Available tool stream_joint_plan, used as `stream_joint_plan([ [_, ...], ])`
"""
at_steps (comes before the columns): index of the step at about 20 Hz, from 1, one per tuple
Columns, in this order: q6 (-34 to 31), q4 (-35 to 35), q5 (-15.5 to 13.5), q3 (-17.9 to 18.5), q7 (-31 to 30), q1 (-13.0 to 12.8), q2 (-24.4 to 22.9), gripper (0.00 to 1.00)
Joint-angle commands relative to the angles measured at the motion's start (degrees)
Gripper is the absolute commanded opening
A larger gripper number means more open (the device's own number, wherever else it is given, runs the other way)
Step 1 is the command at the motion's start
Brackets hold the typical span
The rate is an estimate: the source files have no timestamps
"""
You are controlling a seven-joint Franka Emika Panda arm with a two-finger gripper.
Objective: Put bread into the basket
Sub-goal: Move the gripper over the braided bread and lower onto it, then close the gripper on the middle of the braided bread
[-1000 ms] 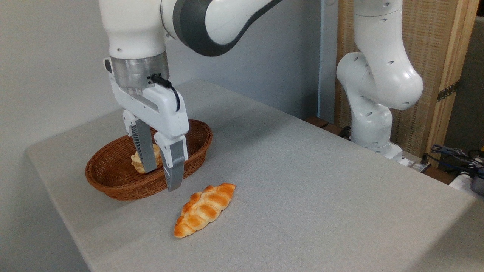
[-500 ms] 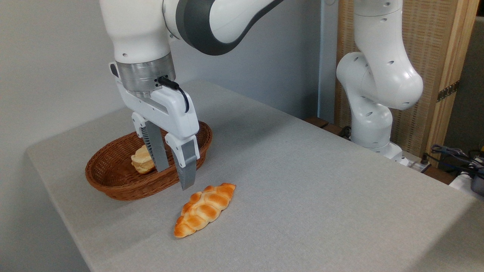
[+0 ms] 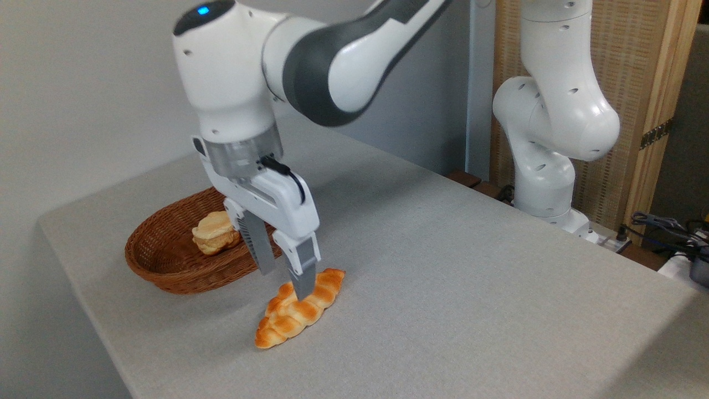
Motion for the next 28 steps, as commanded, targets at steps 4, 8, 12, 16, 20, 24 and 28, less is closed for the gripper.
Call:
stream_joint_plan([
  [4,5.93,-8.78,-0.51,0.11,0.87,-0.46,-2.47,1.0],
  [8,7.6,-9.05,-0.86,-0.24,0.87,-0.81,-1.41,1.0],
  [12,7.69,-9.05,-0.86,-0.42,0.87,-0.9,-1.15,1.0],
  [16,8.48,-8.96,-0.95,-0.68,0.87,-0.82,-0.97,0.45],
  [20,8.4,-8.96,-0.95,-0.68,0.87,-0.82,-0.97,0.38],
  [24,8.4,-8.96,-0.95,-0.69,0.96,-0.82,-0.97,0.39],
  [28,8.48,-8.78,-1.04,-0.77,0.96,-0.82,-0.97,0.39],
])
